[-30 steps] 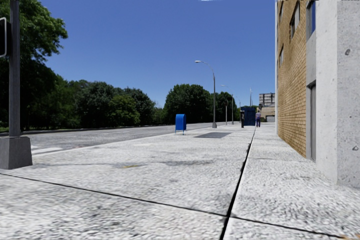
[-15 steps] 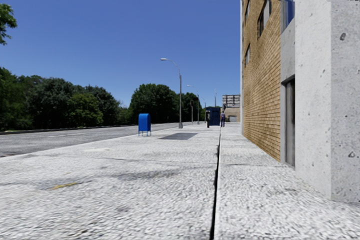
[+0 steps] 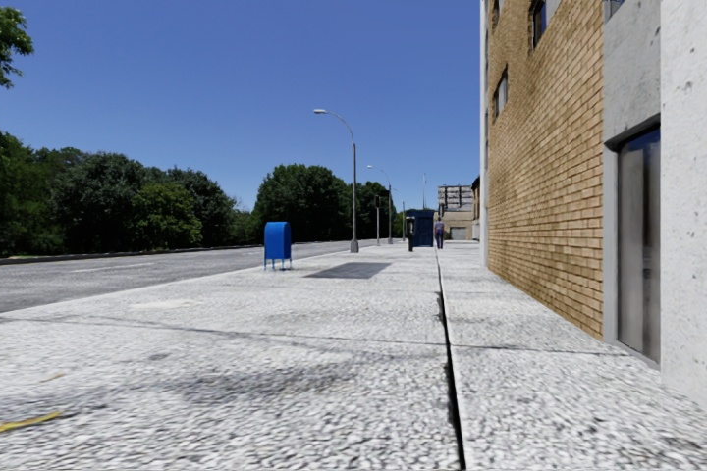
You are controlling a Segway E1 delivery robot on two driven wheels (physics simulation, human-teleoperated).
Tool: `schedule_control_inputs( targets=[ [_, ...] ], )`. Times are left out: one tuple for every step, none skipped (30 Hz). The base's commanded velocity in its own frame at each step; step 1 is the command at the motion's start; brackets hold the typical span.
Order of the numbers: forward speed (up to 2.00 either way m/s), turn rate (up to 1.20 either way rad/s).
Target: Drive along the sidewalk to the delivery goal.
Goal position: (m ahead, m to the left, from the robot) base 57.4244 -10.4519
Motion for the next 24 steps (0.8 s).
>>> schedule_control_inputs(
  targets=[
    [1.48, 0.0],
    [1.48, 0.0],
    [1.48, 0.0],
    [1.48, 0.0],
    [1.48, 0.0],
    [1.48, 0.0],
    [1.48, 0.0],
    [1.48, 0.0],
    [1.48, 0.0],
    [1.48, 0.0],
    [1.48, 0.0],
    [1.48, 0.0],
    [1.48, 0.0],
    [1.48, 0.0],
    [1.48, 0.0],
    [1.48, 0.0],
    [1.48, 0.0],
    [1.48, 0.0],
    [1.48, 0.0],
    [1.48, 0.0],
    [1.48, 0.0],
    [1.48, 0.0],
    [1.48, 0.0],
    [1.48, 0.0]
  ],
)
